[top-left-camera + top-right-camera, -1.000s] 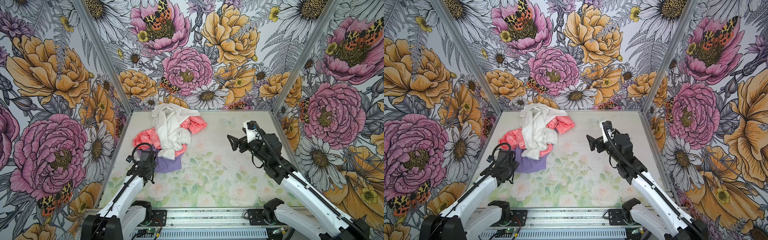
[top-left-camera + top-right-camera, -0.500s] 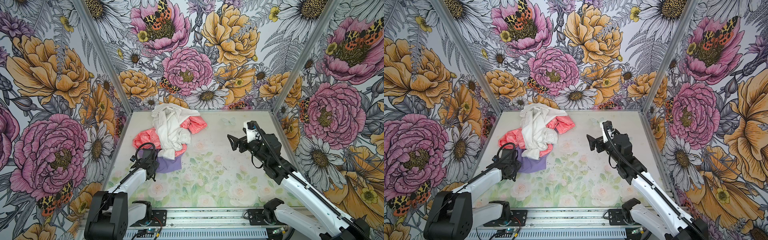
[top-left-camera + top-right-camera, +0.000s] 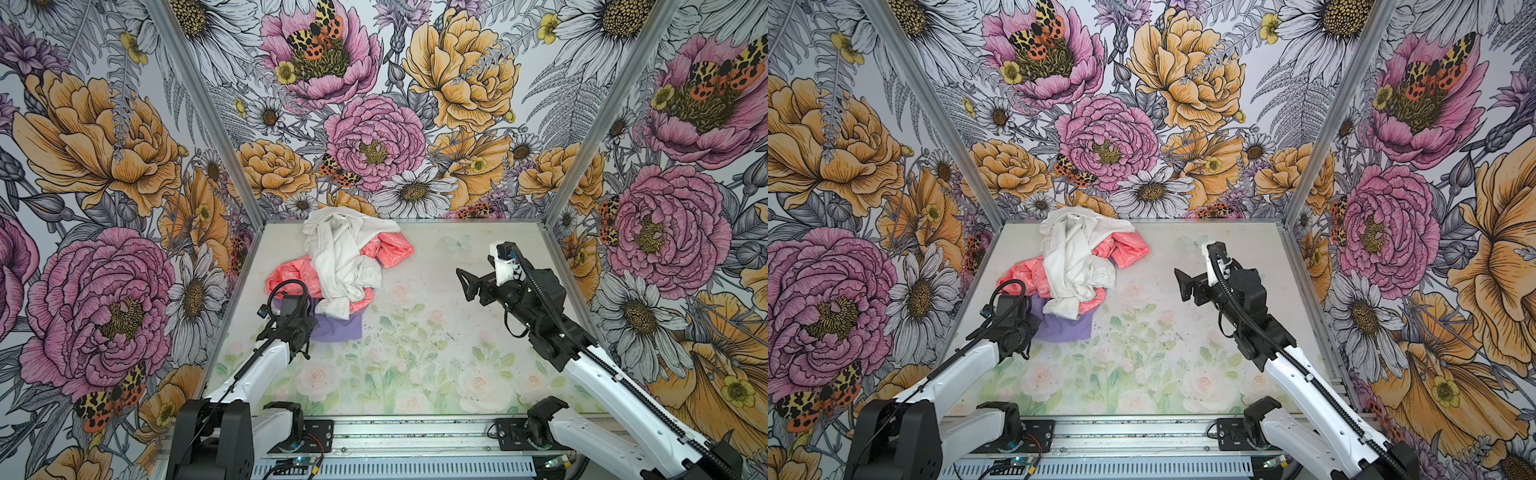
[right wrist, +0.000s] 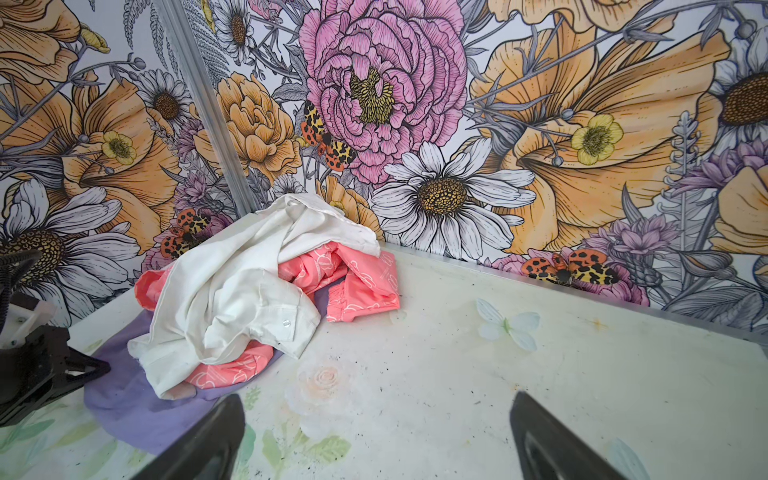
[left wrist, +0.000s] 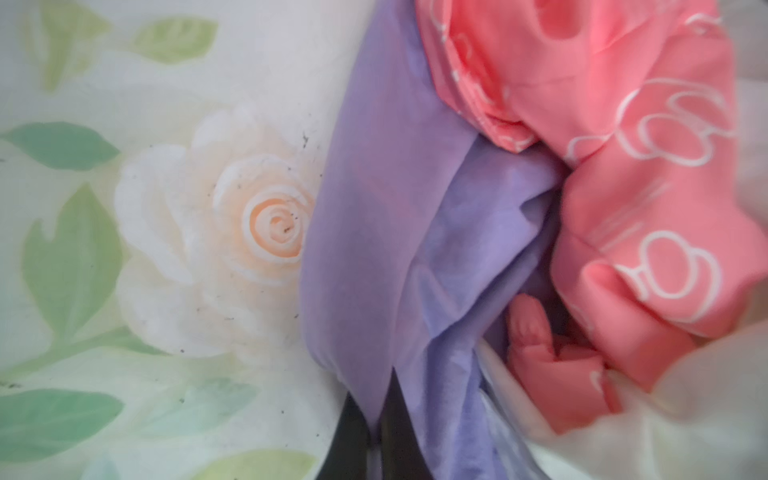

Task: Pick out a specific cloth from the pile
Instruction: 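Close the left gripper on the purple cloth and lift it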

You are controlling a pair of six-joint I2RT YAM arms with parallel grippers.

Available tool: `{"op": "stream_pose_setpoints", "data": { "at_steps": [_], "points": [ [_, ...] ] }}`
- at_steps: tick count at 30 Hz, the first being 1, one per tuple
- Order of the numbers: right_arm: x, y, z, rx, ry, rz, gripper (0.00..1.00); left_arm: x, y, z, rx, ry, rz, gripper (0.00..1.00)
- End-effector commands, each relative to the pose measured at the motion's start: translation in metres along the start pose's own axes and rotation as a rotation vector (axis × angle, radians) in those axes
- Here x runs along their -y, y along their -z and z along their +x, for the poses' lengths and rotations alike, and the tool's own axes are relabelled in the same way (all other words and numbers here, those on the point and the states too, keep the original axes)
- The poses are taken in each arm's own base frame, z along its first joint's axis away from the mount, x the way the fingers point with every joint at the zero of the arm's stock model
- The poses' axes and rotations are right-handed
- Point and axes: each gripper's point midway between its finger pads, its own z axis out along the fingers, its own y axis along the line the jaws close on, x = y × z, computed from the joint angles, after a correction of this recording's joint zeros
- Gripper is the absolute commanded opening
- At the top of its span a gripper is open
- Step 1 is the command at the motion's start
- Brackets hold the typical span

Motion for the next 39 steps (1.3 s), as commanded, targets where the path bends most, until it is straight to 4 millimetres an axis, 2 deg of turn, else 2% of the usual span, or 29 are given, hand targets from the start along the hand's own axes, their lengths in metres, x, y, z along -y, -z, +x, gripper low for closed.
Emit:
{"op": "stream_pose_setpoints", "data": {
  "at_steps": [1, 8, 13, 24, 39],
  "points": [
    [-0.001, 0.005, -0.008, 0.021, 0.004, 0.005, 0.99, 0.024, 0.019, -0.029, 0.090, -0.012, 0.074, 0.00],
    [0.000, 0.004, -0.006, 0.009, 0.002, 0.010, 0.99, 0.051, 0.056, -0.063, 0.207, -0.043, 0.161, 0.00],
    [0.000, 0.002, -0.006, 0.004, 0.004, 0.008, 1.00, 0.077, 0.085, -0.087, 0.280, -0.084, 0.235, 0.00],
    [-0.002, -0.006, 0.001, -0.025, 0.002, -0.002, 1.00, 0.128, 0.139, -0.114, 0.353, -0.185, 0.416, 0.00],
    [-0.003, -0.009, 0.007, -0.045, 0.003, -0.008, 1.00, 0.153, 0.191, -0.147, 0.484, -0.232, 0.494, 0.00]
  ]
}}
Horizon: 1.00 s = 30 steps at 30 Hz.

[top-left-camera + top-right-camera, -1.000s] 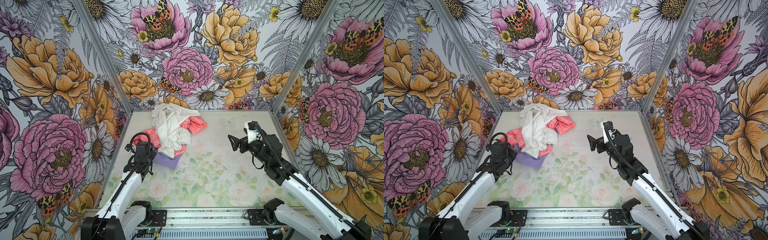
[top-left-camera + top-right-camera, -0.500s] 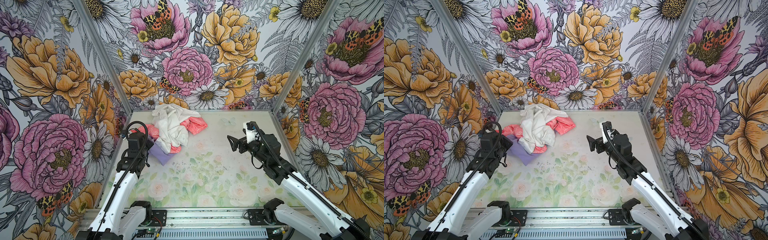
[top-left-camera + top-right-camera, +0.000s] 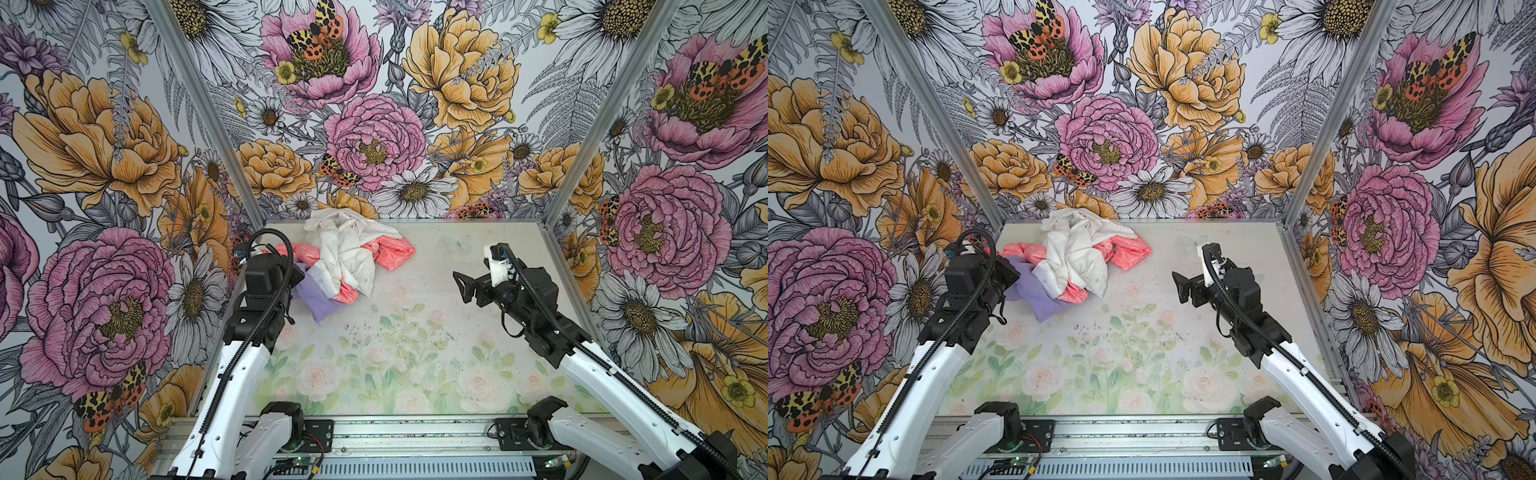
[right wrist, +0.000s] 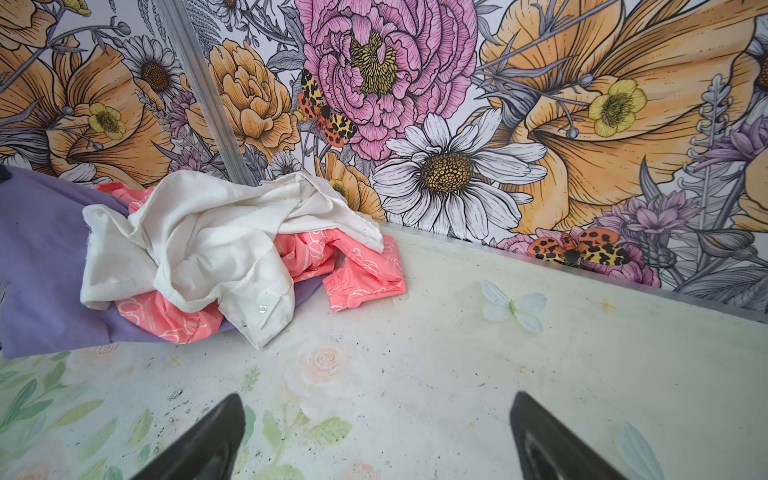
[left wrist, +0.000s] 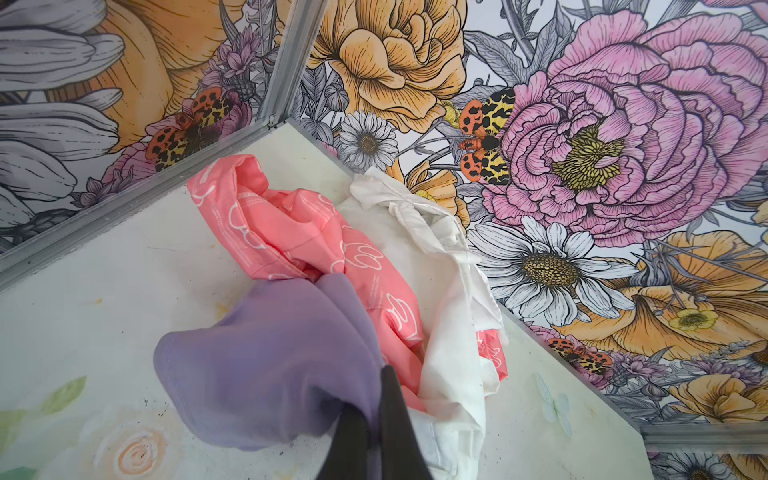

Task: Pick out a specific cloth from the pile
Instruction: 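Close the left gripper on the purple cloth and lift it, then raise the purple cloth high with the left gripper, pulling it from the pile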

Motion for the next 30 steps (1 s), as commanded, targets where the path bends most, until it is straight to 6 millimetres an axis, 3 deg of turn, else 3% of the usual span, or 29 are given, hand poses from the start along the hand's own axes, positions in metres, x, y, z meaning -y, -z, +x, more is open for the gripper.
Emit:
{"op": "stream_pose_setpoints", "data": {
  "at_steps": [1, 14, 30],
  "points": [
    [-0.002, 0.000, -0.009, 0.013, 0.006, -0.004, 0.99, 0.023, 0.022, -0.051, 0.148, -0.003, 0.075, 0.00],
    [-0.004, -0.003, -0.008, 0.004, 0.011, -0.011, 1.00, 0.049, 0.038, -0.087, 0.213, -0.007, 0.136, 0.00],
    [-0.005, -0.001, -0.007, 0.004, 0.016, -0.015, 1.00, 0.092, 0.071, -0.132, 0.297, -0.023, 0.276, 0.00]
  ]
}}
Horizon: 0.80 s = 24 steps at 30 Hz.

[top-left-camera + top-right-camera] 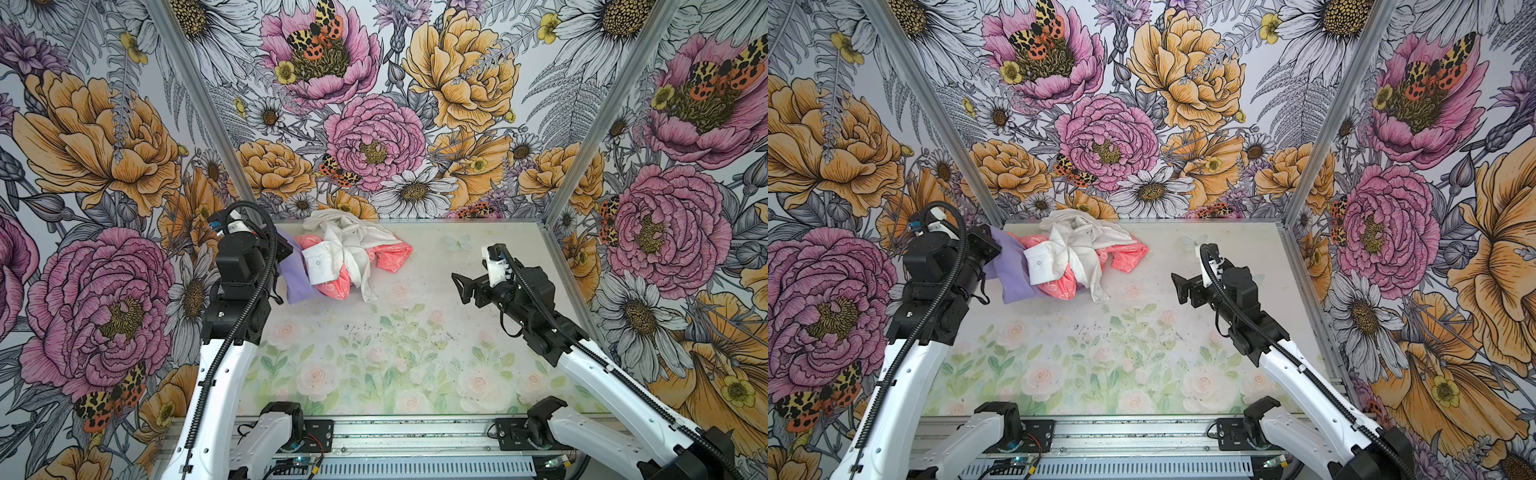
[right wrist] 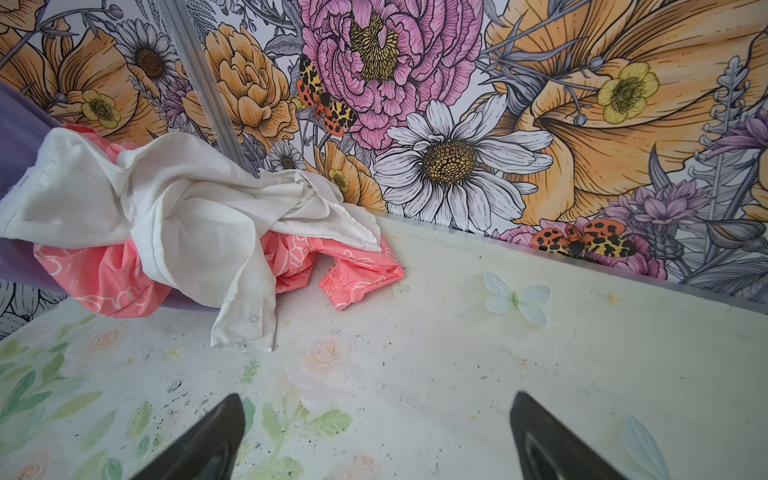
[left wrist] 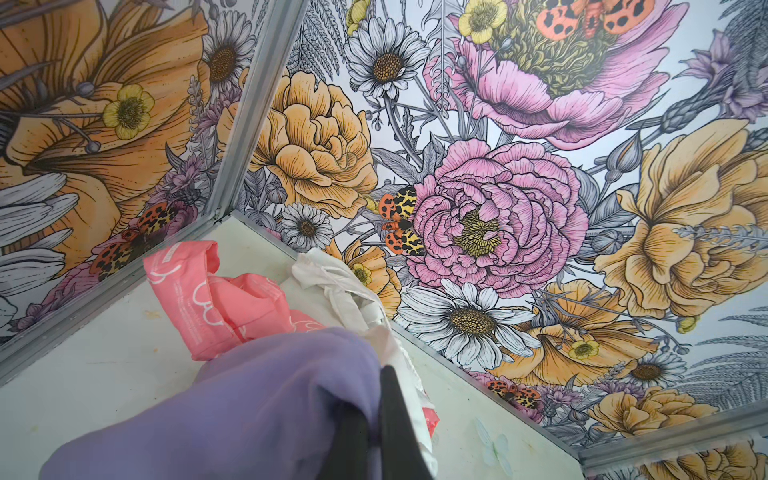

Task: Pick out a specific cloth from the pile
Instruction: 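Raise the purple cloth high with the left gripper, pulling it from the pile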

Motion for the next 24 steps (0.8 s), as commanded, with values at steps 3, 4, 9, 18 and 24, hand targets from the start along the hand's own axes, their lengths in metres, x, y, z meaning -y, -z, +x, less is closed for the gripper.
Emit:
{"op": "stream_pose_setpoints", "data": {
  "at_steps": [3, 4, 9, 18, 24],
  "points": [
    [-0.005, 0.004, -0.014, 0.027, 0.019, -0.014, 0.99, 0.036, 0.021, -0.056, 0.158, -0.013, 0.120, 0.00],
    [-0.006, 0.004, -0.014, 0.028, 0.019, -0.015, 0.99, 0.038, 0.022, -0.060, 0.165, -0.014, 0.125, 0.00],
    [-0.006, 0.003, -0.015, 0.027, 0.019, -0.017, 1.00, 0.050, 0.029, -0.074, 0.191, -0.013, 0.156, 0.00],
    [-0.010, 0.002, -0.019, 0.031, 0.020, -0.031, 0.99, 0.085, 0.044, -0.101, 0.240, 0.007, 0.259, 0.00],
    [-0.012, 0.005, -0.025, 0.048, 0.024, -0.038, 1.00, 0.125, 0.055, -0.112, 0.260, -0.007, 0.366, 0.00]
  ]
}}
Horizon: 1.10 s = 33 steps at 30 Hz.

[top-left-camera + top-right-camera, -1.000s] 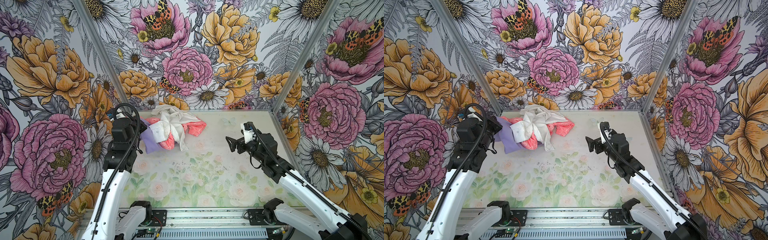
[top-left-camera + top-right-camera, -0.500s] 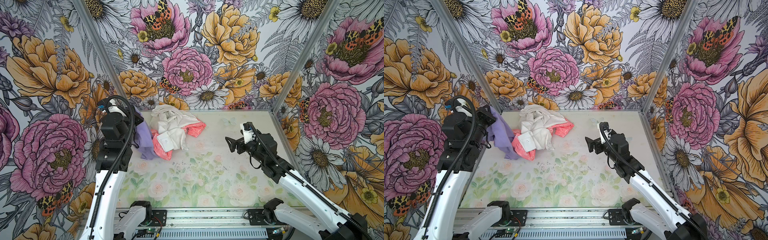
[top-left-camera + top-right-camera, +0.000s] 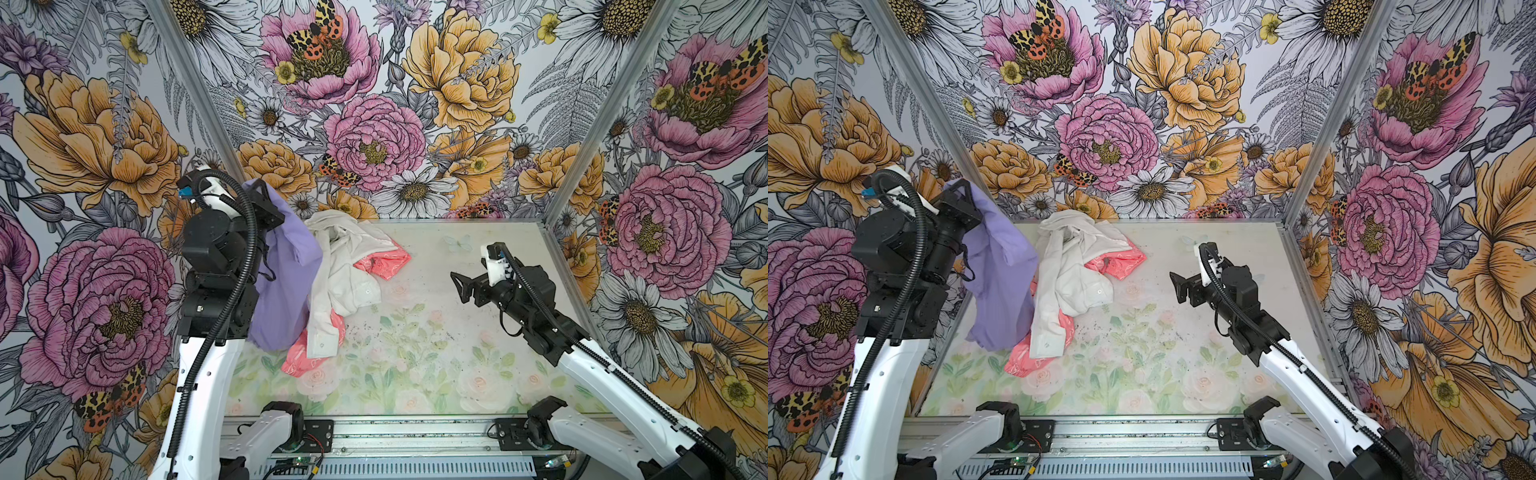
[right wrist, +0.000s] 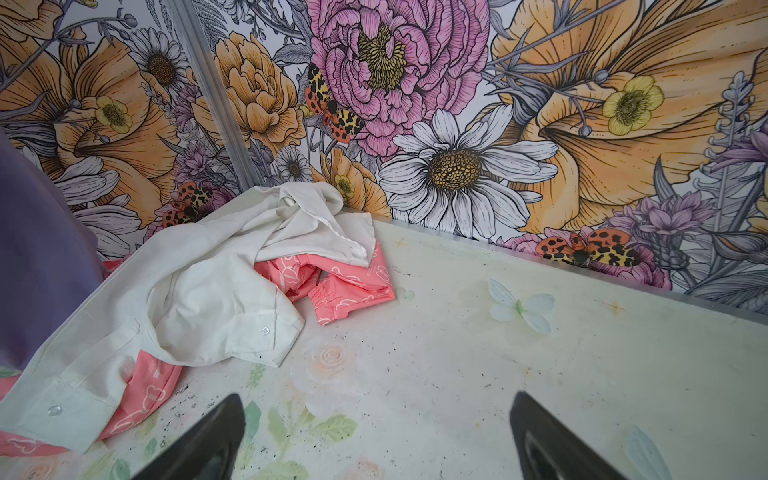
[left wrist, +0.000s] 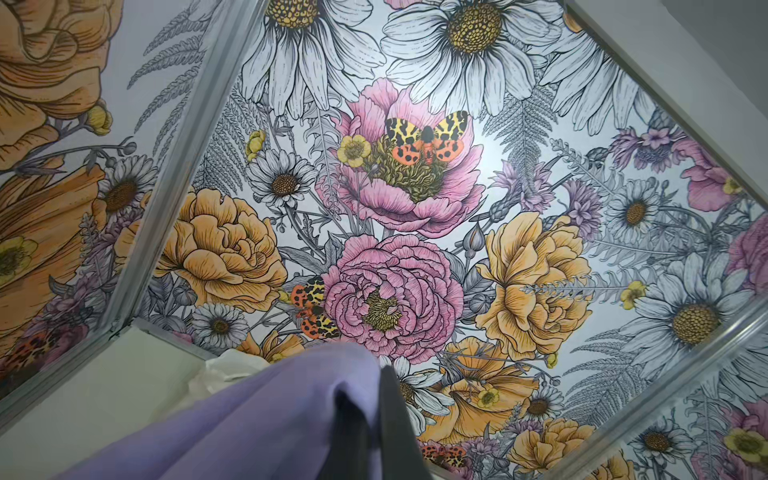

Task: Pick out a specific cloth from the pile
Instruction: 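Raise the purple cloth high with the left gripper, pulling it from the pile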

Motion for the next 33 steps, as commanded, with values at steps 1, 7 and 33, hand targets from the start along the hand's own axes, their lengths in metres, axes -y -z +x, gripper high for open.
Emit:
{"op": "stream_pose_setpoints", "data": {
  "at_steps": [1, 7, 33],
  "points": [
    [-0.007, 0.004, -0.018, 0.037, 0.014, -0.023, 0.99, 0.042, 0.005, -0.028, 0.079, -0.021, 0.128, 0.00],
    [-0.008, 0.009, -0.025, 0.060, 0.011, -0.025, 0.99, 0.094, -0.003, -0.024, 0.071, -0.053, 0.241, 0.00],
    [0.027, 0.067, -0.067, 0.246, -0.039, 0.200, 0.99, 0.322, -0.075, 0.129, -0.180, 0.022, 0.710, 0.00]
  ]
}}
